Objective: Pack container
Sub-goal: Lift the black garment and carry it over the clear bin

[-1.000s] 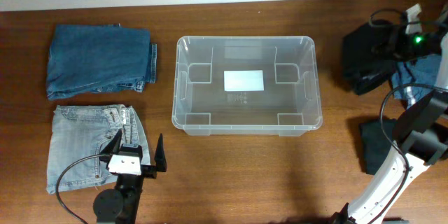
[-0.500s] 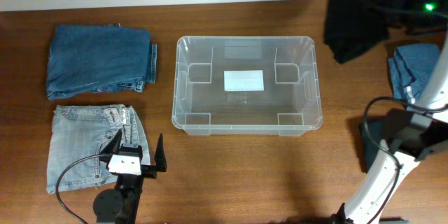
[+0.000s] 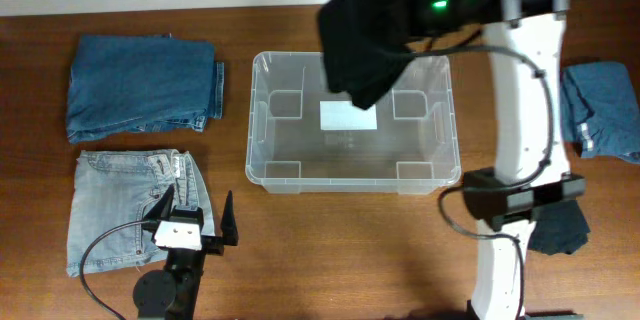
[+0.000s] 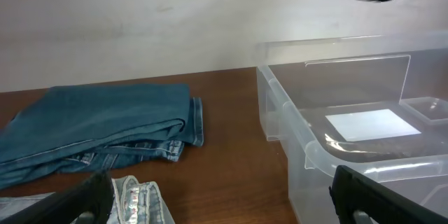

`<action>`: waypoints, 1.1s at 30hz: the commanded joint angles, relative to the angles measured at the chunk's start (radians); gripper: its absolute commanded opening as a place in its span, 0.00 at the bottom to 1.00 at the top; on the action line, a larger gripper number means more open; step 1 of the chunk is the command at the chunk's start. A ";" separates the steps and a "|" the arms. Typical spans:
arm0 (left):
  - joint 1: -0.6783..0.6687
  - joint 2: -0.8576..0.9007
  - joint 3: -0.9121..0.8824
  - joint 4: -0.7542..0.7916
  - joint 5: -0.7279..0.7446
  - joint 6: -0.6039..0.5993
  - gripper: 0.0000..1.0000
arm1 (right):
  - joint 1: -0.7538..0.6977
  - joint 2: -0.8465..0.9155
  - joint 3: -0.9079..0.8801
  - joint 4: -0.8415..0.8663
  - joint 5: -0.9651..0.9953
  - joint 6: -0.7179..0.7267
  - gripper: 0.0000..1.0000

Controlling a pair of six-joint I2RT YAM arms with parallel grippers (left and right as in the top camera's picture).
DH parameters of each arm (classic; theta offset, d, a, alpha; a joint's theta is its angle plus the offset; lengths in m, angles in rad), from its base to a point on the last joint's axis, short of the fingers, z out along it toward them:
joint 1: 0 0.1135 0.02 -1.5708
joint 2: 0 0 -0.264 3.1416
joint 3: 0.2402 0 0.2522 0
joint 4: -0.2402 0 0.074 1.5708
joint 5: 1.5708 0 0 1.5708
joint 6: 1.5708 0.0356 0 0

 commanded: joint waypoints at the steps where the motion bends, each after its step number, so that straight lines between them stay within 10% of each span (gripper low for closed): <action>1: 0.006 -0.005 -0.001 -0.008 0.003 0.016 1.00 | 0.117 -0.014 0.021 0.048 0.158 0.142 0.04; 33: 0.006 -0.005 -0.001 -0.008 0.003 0.016 0.99 | 0.359 0.264 0.017 0.131 0.449 0.471 0.04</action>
